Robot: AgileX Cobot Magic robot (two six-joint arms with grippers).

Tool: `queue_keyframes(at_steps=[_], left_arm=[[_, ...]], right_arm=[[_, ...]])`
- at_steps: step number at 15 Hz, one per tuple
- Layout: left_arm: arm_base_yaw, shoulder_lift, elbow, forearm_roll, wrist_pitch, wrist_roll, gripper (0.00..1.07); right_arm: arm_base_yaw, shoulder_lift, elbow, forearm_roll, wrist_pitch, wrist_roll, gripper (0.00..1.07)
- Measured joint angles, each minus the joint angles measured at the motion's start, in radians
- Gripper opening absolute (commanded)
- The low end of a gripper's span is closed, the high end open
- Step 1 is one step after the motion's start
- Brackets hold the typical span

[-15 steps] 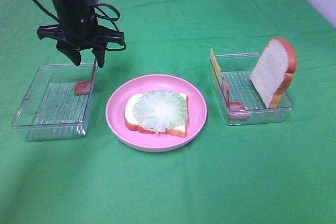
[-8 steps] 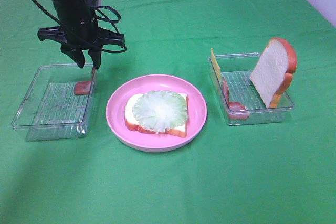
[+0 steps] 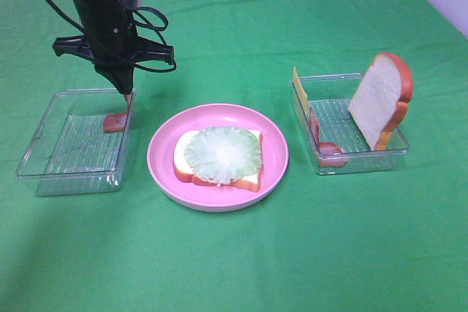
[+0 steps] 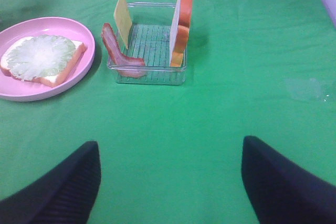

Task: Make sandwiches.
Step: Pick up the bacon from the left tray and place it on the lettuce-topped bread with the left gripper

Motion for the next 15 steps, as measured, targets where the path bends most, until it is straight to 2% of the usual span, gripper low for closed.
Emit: queue_keyframes(at_steps=[3,6,9,11,14,15], left_arm=[[0.0,-0.049,-0.035,-0.064,0.023,0.028,0.0],[0.0,-0.171,-0.042,-0.248,0.004,0.122,0.0],[0.0,-0.2,-0.042,-0.534,0.005,0.287,0.0],[-0.021,-0.2,-0.042,-0.66,0.006,0.386,0.0],[-0.07,-0.192,-0.042,-0.687,0.005,0.413,0.0],[-0.119,-0.153,-0.042,-0.691,0.005,0.415,0.0]], right_arm=[[0.0,0.0,0.0,0.0,0.0,0.0,0.71],[0.0,0.0,0.0,0.0,0.0,0.0,0.71],[0.0,0.0,0.0,0.0,0.0,0.0,0.71],[0.0,0.0,0.0,0.0,0.0,0.0,0.71],[0.0,0.0,0.0,0.0,0.0,0.0,0.71],[0.0,0.0,0.0,0.0,0.0,0.0,0.71]])
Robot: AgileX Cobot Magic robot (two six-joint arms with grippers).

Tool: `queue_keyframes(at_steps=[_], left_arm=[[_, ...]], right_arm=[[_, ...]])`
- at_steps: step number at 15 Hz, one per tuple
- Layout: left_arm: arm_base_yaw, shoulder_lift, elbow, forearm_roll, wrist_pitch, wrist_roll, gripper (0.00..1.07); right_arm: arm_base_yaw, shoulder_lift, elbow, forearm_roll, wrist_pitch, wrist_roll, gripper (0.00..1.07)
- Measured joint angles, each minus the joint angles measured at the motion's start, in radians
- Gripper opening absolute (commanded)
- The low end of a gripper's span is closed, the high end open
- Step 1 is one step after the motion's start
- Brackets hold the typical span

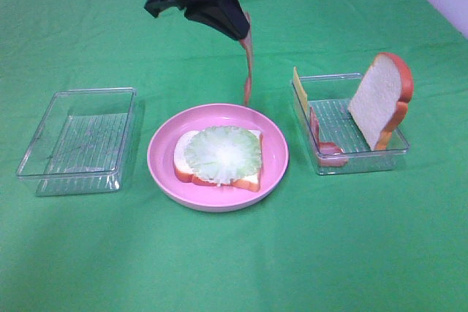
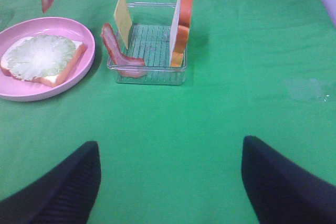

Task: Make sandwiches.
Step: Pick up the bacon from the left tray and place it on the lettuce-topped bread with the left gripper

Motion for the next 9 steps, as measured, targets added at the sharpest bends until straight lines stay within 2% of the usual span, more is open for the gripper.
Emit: queue_keyframes(at_steps=[5,9], left_arm=[[-0.054,0.123,0.0,0.044,0.031,-0.004,0.0],[-0.053,0.166,0.0,0.223,0.058,-0.099,0.0]], right_arm=[[0.0,0.0,0.0,0.0,0.0,0.0,0.71],[0.0,0.0,0.0,0.0,0.0,0.0,0.71]])
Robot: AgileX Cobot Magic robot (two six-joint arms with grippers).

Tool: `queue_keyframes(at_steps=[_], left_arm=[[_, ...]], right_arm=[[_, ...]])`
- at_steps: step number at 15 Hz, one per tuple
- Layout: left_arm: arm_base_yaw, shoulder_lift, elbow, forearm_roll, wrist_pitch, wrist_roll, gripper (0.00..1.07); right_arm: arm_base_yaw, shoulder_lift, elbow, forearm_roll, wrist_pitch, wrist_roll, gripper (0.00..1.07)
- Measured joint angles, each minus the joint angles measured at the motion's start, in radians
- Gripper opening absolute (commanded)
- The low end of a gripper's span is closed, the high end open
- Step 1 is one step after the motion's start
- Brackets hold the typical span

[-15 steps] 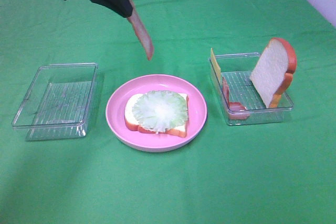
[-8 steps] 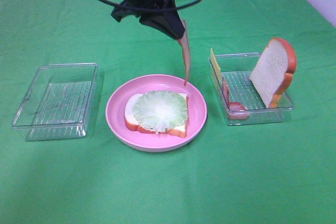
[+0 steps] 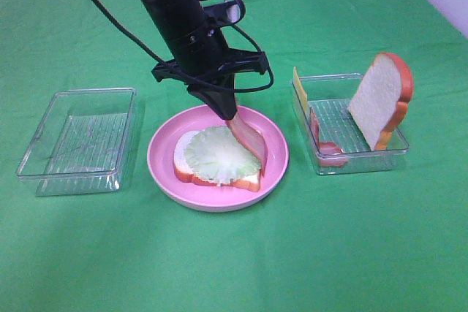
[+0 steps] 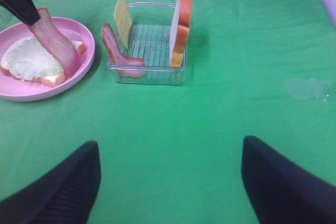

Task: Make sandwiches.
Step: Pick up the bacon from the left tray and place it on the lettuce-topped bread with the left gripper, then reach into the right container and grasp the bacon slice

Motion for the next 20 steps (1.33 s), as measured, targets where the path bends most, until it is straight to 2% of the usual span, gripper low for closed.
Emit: queue_keyframes(at_steps=[4,5,6,7,8,9,14,16,17,20], left_arm=[[0.0,0.023,0.0,0.06,0.052,-0.118,0.0],[0.0,0.02,0.0,0.089,0.056,-0.162,0.06],[0.0,0.018,0.0,0.124,0.059,-0.205,0.29],[0.0,0.017,0.0,0.133,0.065,-0.218,0.44],[0.0,0.017,0.0,0.136,0.075,-0.224,0.57],[0.0,0.017,0.0,0.138,0.077,-0.224,0.64],[0.0,-0.046,0.0,0.218,0.079,-0.216,0.63],[0.0,-0.156,0.0,0.245,0.081,-0.216,0.63],[0.0,-0.299,0.0,0.284,0.082,-0.214,0.63],[0.0,-0.488,0.001,0.296,0.084,-0.196,0.63]], right_arm=[[0.0,0.0,0.0,0.0,0.0,0.0,0.71],[0.0,0.0,0.0,0.0,0.0,0.0,0.71],[0.0,0.0,0.0,0.0,0.0,0.0,0.71],[0.0,0.0,0.0,0.0,0.0,0.0,0.71],[0.0,0.0,0.0,0.0,0.0,0.0,0.71],[0.0,0.0,0.0,0.0,0.0,0.0,0.71],[0.0,0.0,0.0,0.0,0.0,0.0,0.71],[0.0,0.0,0.0,0.0,0.0,0.0,0.71],[0.0,0.0,0.0,0.0,0.0,0.0,0.71],[0.0,0.0,0.0,0.0,0.0,0.0,0.71]])
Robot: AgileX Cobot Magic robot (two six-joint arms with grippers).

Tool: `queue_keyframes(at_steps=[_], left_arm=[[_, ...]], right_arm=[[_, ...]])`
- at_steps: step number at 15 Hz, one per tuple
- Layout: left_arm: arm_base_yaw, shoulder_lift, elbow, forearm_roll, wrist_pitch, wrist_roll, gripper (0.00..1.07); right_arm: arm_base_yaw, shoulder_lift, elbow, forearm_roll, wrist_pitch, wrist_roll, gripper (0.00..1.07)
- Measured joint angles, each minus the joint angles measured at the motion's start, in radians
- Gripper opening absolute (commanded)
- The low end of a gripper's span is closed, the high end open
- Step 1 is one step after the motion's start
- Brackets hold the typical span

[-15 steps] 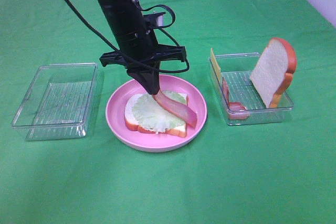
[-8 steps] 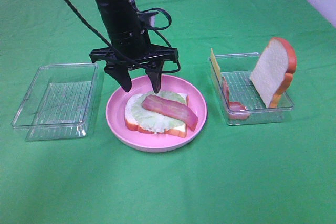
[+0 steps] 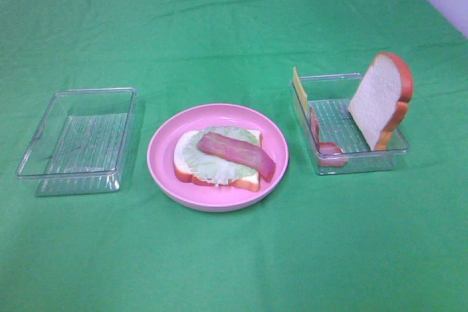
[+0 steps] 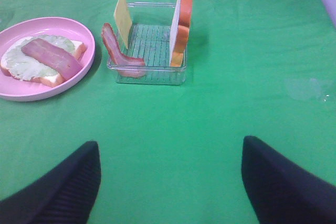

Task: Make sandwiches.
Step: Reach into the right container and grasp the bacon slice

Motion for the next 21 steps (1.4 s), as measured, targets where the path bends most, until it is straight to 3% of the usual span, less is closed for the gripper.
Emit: queue_keyframes(at_steps=[2,5,6,7,9,15,16,17,21], left_arm=[[0.0,-0.152,0.041,0.024,0.0,0.023,0.63],[0.0,-0.341,0.189,0.074,0.0,0.033,0.63],[0.0,-0.412,0.267,0.084,0.001,0.035,0.63],[0.0,-0.559,0.449,0.09,0.001,0.037,0.63],[0.0,-0.693,0.617,0.091,0.002,0.037,0.63],[0.0,-1.091,1.005,0.092,0.004,0.037,0.63],[0.0,-1.129,1.035,0.092,0.002,0.037,0.63],[0.0,-1.263,1.139,0.096,-0.031,0.044,0.63],[0.0,-1.493,1.291,0.124,-0.067,0.082,0.63]], right_arm=[[0.0,0.0,0.0,0.0,0.0,0.0,0.71],[0.0,0.0,0.0,0.0,0.0,0.0,0.71],[0.0,0.0,0.0,0.0,0.0,0.0,0.71],[0.0,0.0,0.0,0.0,0.0,0.0,0.71],[0.0,0.0,0.0,0.0,0.0,0.0,0.71],[0.0,0.0,0.0,0.0,0.0,0.0,0.71],[0.0,0.0,0.0,0.0,0.0,0.0,0.71],[0.0,0.0,0.0,0.0,0.0,0.0,0.71],[0.0,0.0,0.0,0.0,0.0,0.0,0.71]])
